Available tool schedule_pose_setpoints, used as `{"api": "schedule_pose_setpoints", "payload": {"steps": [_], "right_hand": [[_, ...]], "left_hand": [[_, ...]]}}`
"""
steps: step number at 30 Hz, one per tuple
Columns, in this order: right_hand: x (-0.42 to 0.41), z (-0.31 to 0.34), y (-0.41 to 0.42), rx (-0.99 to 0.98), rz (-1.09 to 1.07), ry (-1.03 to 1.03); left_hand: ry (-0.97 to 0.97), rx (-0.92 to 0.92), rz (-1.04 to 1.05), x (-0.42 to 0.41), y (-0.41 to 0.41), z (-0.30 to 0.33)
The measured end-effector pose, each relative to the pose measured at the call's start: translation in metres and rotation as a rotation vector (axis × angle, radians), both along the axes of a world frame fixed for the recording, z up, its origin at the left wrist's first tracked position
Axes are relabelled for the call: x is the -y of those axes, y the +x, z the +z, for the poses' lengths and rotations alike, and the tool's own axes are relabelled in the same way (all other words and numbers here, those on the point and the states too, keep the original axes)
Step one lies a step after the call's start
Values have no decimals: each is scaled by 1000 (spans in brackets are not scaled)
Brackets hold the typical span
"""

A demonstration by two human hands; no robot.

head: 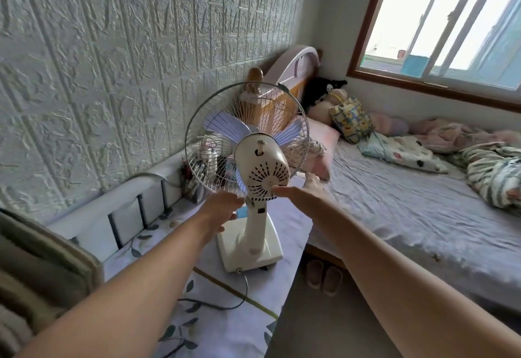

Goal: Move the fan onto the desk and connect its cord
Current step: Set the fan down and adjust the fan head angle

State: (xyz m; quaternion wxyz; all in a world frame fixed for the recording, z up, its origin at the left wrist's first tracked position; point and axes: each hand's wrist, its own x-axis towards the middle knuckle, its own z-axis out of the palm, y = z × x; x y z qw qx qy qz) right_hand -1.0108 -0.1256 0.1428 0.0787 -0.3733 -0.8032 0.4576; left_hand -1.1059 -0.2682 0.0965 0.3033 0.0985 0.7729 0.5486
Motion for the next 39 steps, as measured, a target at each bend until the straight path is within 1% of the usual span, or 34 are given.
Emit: {"api": "schedule_pose_setpoints", "payload": {"steps": [2, 4, 8, 11, 18, 21, 24, 27, 31, 35, 39], "right_hand": [[-8, -9, 0, 24, 28, 12], [-19, -19, -2, 9, 58, -31], [-50, -45, -7, -3, 146, -83], [-83, -63, -15, 40, 251, -81], [-135, -108, -41, 94, 445, -123], [-141, -135, -54, 146, 503, -134], [-141, -167, -72, 158, 538, -138], [-139, -198, -88, 164, 544, -130], [-139, -231, -106, 173, 528, -146], [-139, -247, -116, 162, 511, -184], [-139, -254, -121, 168, 526, -194]], "left_hand": [[-26, -11, 2, -1, 3, 0], [-39, -12, 8, -5, 4, -2], [-42, 12, 119, -22, 15, -9], [-48, 36, 263, -46, 27, -21], [-231, 30, 501, -102, 39, -71], [-214, 16, 635, -120, 38, -83], [-233, 3, 720, -132, 28, -97], [-248, -68, 745, -141, 18, -113], [-308, -212, 827, -152, 12, -129], [-389, -312, 871, -155, 11, -137], [-392, -391, 859, -151, 13, -139]]}}
